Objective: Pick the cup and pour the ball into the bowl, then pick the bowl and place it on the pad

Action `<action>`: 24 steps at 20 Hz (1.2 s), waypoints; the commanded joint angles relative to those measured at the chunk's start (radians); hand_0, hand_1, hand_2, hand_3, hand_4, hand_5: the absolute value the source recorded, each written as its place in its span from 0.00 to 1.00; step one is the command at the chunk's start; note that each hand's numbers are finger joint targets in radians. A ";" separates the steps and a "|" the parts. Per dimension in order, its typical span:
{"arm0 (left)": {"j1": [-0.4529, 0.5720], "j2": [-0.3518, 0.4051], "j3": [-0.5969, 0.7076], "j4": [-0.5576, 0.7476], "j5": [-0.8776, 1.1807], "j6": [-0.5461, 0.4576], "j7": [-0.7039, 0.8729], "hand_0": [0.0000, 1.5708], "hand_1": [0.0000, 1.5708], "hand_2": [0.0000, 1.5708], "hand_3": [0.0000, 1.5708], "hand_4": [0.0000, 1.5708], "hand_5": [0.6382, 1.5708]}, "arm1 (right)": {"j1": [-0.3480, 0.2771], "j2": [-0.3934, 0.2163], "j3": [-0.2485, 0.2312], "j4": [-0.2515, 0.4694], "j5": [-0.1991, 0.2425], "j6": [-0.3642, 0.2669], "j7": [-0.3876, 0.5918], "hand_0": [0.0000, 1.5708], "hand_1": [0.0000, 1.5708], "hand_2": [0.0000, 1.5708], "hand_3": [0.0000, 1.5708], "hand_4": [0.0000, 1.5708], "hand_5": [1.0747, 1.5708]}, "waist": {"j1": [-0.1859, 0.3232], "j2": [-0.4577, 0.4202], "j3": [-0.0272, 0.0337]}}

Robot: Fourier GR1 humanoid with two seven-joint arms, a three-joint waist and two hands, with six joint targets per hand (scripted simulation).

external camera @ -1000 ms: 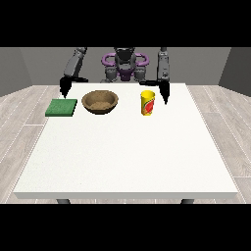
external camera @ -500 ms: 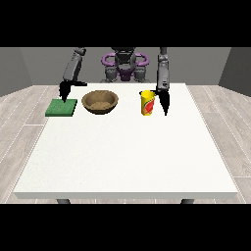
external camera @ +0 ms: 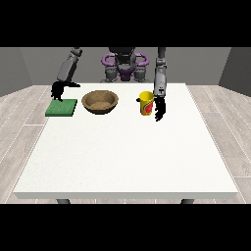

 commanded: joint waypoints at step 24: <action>-0.052 0.048 -0.481 0.128 -0.880 0.561 0.683 0.90 0.90 1.00 1.00 0.73 1.00 | -0.104 0.001 0.028 0.263 0.012 -0.023 0.124 0.00 0.00 0.13 0.09 0.22 0.96 | -0.027 -0.315 -0.0004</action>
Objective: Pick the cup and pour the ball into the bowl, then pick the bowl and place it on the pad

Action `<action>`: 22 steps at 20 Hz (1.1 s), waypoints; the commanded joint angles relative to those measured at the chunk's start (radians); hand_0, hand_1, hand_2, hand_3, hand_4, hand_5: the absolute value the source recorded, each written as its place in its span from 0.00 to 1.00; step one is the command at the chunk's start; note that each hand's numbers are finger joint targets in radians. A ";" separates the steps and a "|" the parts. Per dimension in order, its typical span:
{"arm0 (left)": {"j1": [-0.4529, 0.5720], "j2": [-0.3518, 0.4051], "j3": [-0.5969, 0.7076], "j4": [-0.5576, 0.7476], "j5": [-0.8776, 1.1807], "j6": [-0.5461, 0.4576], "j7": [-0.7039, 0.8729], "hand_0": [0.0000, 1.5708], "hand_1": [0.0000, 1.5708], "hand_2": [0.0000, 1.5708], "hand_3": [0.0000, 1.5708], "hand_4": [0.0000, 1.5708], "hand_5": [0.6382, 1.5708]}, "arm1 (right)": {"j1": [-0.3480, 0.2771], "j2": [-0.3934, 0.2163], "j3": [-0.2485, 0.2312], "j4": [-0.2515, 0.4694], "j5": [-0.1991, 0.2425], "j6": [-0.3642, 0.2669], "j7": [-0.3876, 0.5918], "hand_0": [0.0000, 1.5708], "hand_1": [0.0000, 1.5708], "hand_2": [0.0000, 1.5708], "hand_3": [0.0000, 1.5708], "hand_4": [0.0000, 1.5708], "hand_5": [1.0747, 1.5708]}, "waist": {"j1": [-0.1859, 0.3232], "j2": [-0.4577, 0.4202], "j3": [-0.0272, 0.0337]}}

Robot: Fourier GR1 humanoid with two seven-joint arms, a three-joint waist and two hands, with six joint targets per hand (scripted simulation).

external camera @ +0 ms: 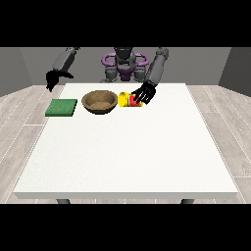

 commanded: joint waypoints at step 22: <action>-0.243 -0.187 -0.479 -0.135 -0.673 -0.594 0.563 0.00 0.00 1.00 1.00 0.37 0.95 | 0.124 -0.119 -0.124 0.303 -0.033 0.014 -0.110 0.00 0.00 0.17 0.20 0.25 0.93 | 0.291 -0.236 -0.0042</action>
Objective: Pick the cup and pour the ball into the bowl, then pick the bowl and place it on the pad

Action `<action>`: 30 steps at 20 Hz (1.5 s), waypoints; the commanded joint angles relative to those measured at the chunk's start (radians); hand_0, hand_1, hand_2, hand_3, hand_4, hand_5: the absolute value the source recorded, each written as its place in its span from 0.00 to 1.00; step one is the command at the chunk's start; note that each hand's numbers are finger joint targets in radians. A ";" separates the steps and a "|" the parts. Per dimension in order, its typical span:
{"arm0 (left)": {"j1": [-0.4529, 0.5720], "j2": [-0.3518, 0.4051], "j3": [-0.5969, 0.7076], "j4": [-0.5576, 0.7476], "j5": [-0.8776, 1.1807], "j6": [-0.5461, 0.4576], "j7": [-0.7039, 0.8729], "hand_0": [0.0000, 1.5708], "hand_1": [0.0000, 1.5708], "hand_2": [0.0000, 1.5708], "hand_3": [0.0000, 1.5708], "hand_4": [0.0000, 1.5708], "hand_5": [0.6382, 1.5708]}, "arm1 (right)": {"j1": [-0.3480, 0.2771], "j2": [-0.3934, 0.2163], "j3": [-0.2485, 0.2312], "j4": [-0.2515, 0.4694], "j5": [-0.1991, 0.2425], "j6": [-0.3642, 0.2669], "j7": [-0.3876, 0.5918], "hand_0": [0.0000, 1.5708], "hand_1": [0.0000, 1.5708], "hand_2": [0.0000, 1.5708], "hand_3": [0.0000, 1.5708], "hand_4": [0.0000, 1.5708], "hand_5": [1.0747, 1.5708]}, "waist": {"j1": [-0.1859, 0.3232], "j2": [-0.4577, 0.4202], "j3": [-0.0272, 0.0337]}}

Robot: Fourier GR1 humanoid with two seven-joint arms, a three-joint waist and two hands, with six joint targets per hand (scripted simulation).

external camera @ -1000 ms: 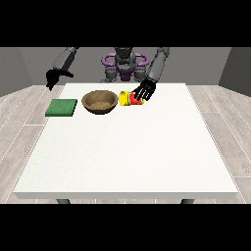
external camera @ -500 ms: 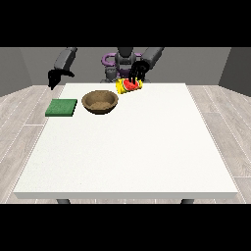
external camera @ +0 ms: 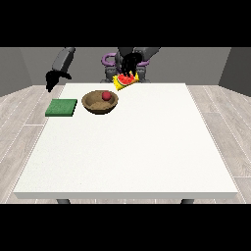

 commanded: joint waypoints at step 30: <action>0.089 0.142 0.175 -0.354 -0.040 -0.178 -0.164 0.00 0.00 1.00 1.00 0.49 0.94 | 0.003 -0.044 -0.026 0.040 -0.063 0.041 0.065 0.00 0.00 0.22 0.18 0.44 0.98 | 0.134 0.051 -0.0038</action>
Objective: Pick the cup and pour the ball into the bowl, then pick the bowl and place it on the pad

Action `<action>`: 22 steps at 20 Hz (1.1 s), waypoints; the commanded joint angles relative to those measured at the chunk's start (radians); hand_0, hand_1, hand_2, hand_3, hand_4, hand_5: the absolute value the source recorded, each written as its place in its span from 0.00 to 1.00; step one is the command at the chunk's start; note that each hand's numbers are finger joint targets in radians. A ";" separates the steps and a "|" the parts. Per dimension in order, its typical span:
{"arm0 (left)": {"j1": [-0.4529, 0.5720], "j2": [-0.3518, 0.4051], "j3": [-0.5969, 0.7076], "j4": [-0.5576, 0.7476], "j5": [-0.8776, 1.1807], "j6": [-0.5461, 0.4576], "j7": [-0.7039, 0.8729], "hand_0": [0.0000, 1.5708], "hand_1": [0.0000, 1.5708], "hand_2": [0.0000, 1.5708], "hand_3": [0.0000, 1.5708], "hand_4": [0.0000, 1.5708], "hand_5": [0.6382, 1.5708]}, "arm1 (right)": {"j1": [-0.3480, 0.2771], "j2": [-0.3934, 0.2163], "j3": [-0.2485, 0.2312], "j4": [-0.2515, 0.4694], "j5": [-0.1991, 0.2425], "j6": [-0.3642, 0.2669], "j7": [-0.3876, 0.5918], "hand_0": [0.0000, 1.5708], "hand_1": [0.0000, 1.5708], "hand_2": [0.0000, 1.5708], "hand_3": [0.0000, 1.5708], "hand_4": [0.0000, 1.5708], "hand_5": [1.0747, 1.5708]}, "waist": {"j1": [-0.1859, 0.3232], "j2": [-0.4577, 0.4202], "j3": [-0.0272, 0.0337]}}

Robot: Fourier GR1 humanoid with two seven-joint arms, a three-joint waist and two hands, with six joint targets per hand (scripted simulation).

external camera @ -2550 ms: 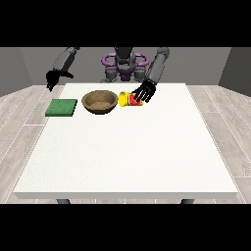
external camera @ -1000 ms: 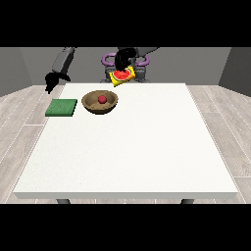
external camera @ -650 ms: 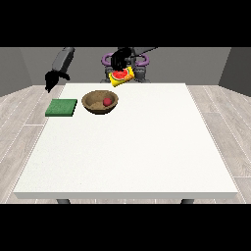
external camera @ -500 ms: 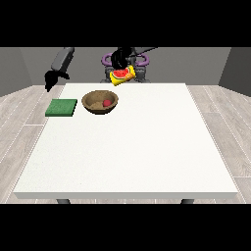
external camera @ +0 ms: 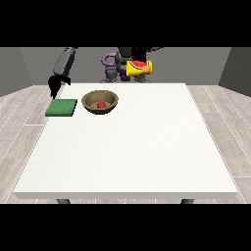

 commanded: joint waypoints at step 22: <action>0.434 -0.002 0.537 0.061 1.120 -0.003 -0.781 0.00 0.00 0.00 0.00 0.00 0.00 | -0.099 -0.039 -0.112 -0.137 -0.149 -0.021 0.011 0.00 0.00 0.00 0.00 0.00 1.00 | 0.170 0.421 -0.0009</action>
